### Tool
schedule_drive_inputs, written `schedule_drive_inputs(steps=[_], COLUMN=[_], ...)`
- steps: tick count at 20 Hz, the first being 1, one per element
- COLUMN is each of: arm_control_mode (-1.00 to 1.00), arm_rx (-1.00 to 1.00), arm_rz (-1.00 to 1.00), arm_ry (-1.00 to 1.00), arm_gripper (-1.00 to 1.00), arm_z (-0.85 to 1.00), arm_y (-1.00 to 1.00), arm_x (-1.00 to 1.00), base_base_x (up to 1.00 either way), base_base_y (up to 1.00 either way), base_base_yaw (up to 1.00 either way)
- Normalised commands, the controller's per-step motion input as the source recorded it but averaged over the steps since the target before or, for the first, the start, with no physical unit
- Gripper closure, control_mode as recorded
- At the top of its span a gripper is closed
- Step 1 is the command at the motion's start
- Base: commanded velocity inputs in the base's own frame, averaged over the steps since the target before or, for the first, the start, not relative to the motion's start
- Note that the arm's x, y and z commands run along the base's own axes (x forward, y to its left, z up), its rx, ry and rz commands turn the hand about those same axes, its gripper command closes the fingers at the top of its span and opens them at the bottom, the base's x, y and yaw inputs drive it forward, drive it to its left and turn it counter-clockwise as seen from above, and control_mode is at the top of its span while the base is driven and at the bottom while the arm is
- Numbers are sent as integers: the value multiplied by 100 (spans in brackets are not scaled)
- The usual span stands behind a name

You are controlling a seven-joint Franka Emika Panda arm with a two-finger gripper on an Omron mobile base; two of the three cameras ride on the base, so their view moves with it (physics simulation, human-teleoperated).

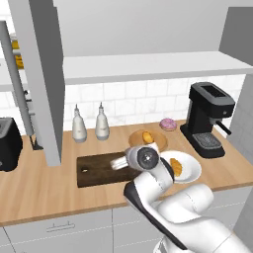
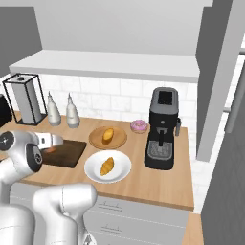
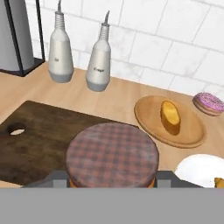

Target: From the different types of pastries on the counter, select a croissant and place it on the cutting board. Then retrieve a jar of jam from the cabinet and place it alongside the croissant on the cutting board.

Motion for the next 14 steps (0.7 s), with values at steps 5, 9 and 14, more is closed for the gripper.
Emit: schedule_drive_inputs(steps=[5, 9, 14], arm_control_mode=[-100, -100, -100], arm_rx=[25, 0, 0], arm_rz=[0, 0, 0], arm_ry=[4, -2, -3], arm_gripper=[100, 100, 100], arm_z=[-56, -18, -35], arm_y=[-7, 0, 0], arm_x=[0, 43, 61], base_base_x=[0, 0, 0], base_base_y=[0, 0, 0], base_base_yaw=[0, 0, 0])
